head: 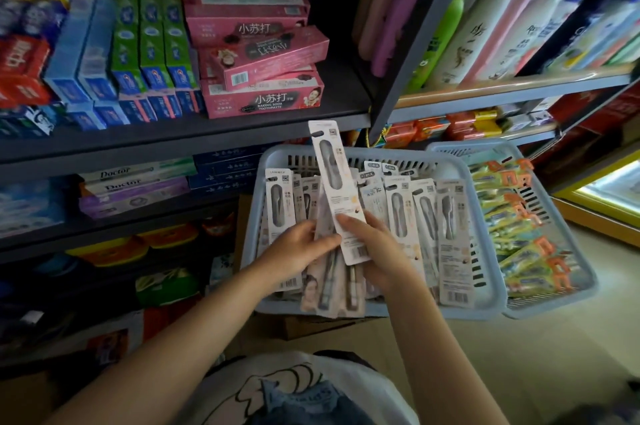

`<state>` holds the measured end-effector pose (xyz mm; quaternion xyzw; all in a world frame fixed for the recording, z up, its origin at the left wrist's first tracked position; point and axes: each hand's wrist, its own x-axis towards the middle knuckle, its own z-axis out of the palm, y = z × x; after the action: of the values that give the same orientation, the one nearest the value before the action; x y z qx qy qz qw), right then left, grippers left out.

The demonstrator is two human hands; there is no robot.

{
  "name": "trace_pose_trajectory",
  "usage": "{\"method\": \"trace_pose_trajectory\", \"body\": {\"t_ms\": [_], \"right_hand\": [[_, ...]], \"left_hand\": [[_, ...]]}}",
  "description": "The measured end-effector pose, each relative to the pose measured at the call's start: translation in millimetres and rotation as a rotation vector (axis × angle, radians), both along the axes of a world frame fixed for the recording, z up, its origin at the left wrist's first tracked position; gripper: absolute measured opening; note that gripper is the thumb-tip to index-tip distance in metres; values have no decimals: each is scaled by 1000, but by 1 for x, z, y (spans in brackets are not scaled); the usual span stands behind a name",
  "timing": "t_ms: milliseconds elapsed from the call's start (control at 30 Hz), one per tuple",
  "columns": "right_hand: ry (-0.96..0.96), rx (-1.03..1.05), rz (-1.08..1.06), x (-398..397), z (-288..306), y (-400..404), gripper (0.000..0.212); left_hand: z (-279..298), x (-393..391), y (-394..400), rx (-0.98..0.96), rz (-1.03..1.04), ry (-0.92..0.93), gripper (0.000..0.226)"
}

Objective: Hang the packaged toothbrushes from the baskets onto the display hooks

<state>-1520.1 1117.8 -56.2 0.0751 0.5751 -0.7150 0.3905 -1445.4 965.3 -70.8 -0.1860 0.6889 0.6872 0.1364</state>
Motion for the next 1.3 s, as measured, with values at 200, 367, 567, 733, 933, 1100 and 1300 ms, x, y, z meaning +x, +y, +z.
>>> {"method": "trace_pose_trajectory", "body": {"t_ms": [200,367,567,733,933,1100,1300], "right_hand": [[48,46,-64,3,3,0,39],[22,39,-27,6,7,-4,37],[2,-2,-61,9,14,-4,34],[80,61,-96,19,17,-17,21],[139,109,-133,24,23,-19,15],[599,537,164,41,11,-45,6],[588,324,277,63,18,-64,49]], "left_hand": [[-1,0,-10,-119,126,-47,6],[0,2,-21,-90,208,-87,11],[0,8,-36,162,341,-125,21],[6,8,-37,318,313,-142,18],[6,9,-45,440,365,-187,23],[9,6,-42,453,344,-144,28],[11,16,-46,431,421,-111,33]]}}
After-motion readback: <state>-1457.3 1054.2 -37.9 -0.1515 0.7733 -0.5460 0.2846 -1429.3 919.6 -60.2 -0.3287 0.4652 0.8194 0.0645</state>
